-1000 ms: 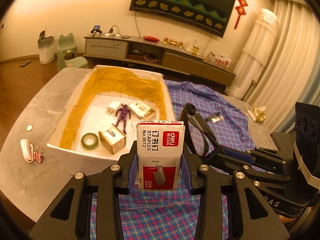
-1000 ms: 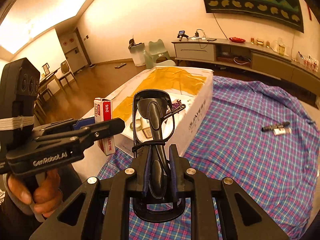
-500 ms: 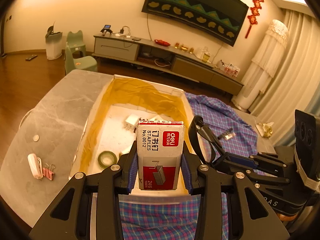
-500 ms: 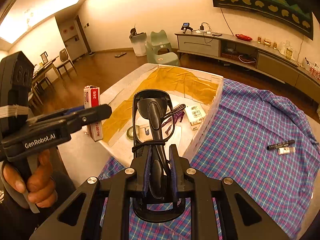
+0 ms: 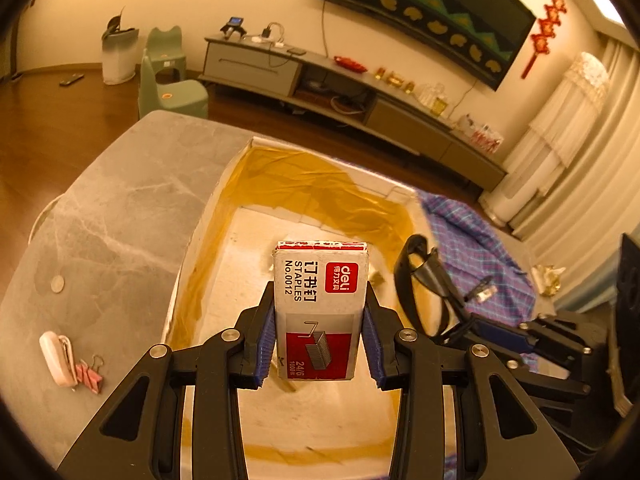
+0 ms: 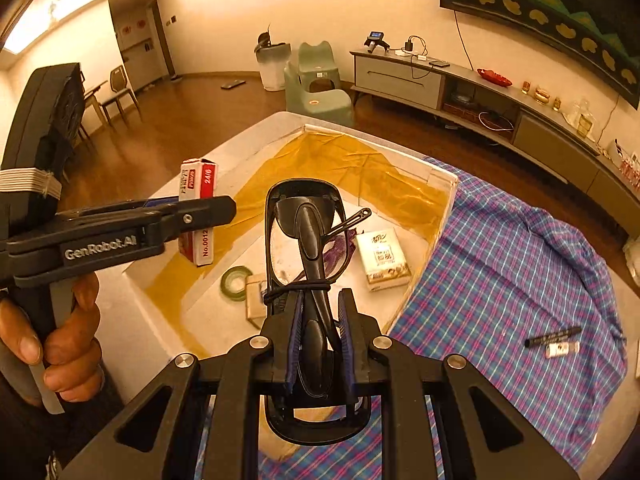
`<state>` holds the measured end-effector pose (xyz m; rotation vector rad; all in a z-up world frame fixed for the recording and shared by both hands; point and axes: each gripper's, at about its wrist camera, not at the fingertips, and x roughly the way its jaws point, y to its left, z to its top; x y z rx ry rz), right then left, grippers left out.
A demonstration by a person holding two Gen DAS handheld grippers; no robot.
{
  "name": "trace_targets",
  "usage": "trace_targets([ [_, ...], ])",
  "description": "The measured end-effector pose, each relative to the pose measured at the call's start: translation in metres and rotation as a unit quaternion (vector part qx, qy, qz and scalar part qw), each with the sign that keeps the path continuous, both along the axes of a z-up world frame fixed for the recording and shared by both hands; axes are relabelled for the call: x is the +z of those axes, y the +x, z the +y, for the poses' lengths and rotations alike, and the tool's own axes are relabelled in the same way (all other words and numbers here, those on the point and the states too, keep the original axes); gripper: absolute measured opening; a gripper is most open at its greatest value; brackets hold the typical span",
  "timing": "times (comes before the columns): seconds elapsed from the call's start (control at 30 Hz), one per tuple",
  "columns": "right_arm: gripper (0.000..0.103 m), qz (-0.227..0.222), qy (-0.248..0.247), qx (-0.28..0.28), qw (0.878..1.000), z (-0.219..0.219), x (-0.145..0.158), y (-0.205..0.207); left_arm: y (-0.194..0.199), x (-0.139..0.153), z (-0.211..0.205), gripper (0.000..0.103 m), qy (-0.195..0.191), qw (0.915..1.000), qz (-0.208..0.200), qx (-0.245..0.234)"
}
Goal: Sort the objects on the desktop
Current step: 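Carry the staple box and black sunglasses over the white bin, then open the left tool to drop the staple box while the right releases the sunglasses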
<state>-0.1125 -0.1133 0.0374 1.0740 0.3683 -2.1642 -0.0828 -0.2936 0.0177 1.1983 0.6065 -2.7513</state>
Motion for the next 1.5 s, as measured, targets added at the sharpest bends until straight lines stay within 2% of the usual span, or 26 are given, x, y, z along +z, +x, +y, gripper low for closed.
trace_targets([
  [0.33,0.019,-0.009,0.044,0.001,0.999,-0.028,-0.011,-0.047,-0.041,-0.019,-0.012,0.039,-0.009,0.9984,-0.056,-0.001],
  [0.47,0.019,-0.008,0.073,0.005,0.997,-0.042,-0.017,-0.066,-0.058,-0.035,-0.023,0.039,0.023,0.996,-0.086,-0.004],
  [0.6,0.019,-0.014,0.1,0.006,0.995,-0.055,-0.026,-0.089,-0.068,-0.046,-0.026,0.039,0.036,0.9931,-0.111,-0.006],
  [0.77,0.019,-0.029,0.13,0.009,0.991,-0.072,-0.042,-0.113,-0.076,-0.047,-0.02,0.039,0.014,0.9906,-0.136,-0.004],
  [0.87,0.019,-0.033,0.152,0.007,0.988,-0.085,-0.051,-0.126,-0.08,-0.052,-0.022,0.04,0.021,0.9888,-0.148,-0.009],
  [1.03,0.02,-0.044,0.178,-0.003,0.983,-0.097,-0.066,-0.143,-0.077,-0.05,-0.029,0.041,0.03,0.9896,-0.14,-0.001],
  [1.13,0.026,-0.059,0.172,-0.012,0.983,-0.097,-0.072,-0.151,-0.076,-0.05,-0.031,0.043,0.038,0.9897,-0.138,-0.003],
  [1.17,0.031,-0.059,0.171,-0.017,0.983,-0.096,-0.072,-0.152,-0.08,-0.05,-0.03,0.043,0.041,0.9897,-0.138,-0.004],
  [1.3,0.039,-0.065,0.152,-0.023,0.986,-0.09,-0.066,-0.152,-0.08,-0.049,-0.031,0.046,0.048,0.9891,-0.139,-0.011],
  [1.5,0.043,-0.079,0.137,-0.012,0.987,-0.084,-0.059,-0.137,-0.076,-0.048,-0.029,0.047,0.05,0.9894,-0.136,-0.012],
])
